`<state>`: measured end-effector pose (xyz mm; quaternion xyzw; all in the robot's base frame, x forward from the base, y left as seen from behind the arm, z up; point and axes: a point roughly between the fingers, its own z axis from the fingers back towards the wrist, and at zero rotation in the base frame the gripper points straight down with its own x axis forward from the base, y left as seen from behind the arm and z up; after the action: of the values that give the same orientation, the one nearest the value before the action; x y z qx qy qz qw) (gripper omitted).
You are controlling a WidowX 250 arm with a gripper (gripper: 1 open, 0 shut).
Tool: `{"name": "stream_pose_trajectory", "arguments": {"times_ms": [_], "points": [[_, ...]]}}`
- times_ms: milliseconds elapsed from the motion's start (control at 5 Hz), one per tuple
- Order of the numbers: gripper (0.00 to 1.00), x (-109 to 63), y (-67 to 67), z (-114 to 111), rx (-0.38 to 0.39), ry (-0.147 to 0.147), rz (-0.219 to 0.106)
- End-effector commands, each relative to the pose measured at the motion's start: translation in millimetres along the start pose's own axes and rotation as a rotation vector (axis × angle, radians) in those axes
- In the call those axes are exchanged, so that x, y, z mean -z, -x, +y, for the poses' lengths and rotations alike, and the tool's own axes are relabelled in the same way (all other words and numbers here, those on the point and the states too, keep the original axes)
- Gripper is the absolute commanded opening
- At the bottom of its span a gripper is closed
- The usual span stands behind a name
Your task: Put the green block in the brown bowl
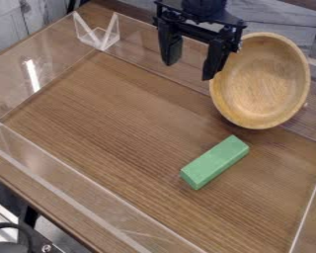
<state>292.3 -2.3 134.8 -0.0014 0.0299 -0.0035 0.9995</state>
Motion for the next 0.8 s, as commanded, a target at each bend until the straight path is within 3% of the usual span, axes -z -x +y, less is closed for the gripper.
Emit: {"name": "stream_pose_trajectory", "arguments": {"times_ms": [0,200,400,600], "points": [[1.00,6.0,5.9,-3.9,0.009,0.003,0.012],[1.00,10.9,28.0,-16.7,0.048,0.009,-0.015],[1.00,12.7,38.2,-27.1,0.075,0.013,-0.042],[1.00,17.0,42.1,-31.7,0.086,0.017,-0.043]]}}
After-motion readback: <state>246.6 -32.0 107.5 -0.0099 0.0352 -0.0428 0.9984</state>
